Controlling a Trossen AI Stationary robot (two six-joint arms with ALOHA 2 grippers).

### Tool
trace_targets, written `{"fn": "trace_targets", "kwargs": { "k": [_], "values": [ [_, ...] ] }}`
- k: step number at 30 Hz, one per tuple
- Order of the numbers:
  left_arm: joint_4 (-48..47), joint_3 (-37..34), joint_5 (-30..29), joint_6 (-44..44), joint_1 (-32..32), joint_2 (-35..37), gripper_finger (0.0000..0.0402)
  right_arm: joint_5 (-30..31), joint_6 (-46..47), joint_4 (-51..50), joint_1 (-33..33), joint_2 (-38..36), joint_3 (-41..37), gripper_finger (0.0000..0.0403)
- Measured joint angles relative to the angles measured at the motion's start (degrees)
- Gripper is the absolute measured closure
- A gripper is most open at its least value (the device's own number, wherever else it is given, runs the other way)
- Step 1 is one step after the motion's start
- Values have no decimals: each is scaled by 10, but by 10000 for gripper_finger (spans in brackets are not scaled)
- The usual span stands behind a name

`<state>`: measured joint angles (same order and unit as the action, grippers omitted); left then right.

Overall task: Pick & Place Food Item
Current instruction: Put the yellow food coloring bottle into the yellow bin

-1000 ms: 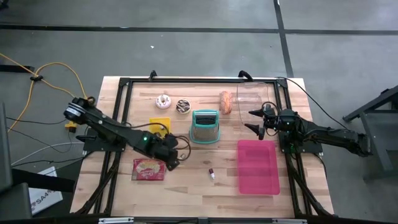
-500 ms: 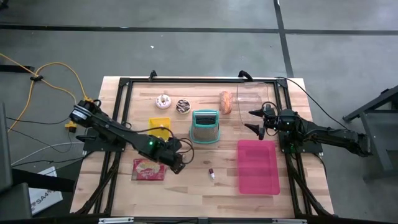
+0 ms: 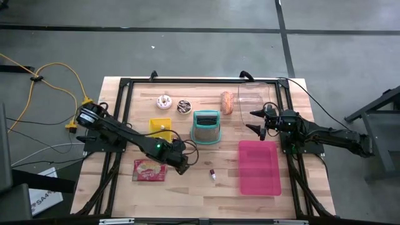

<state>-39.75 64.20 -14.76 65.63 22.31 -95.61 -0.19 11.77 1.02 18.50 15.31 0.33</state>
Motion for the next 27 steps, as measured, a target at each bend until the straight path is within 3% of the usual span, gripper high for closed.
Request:
{"fn": "trace_targets", "kwargs": {
  "k": [27],
  "values": [
    [39, -1, 11, -10, -1, -56, 292, 0, 0, 0, 0, 0, 0, 46]
  ]
}}
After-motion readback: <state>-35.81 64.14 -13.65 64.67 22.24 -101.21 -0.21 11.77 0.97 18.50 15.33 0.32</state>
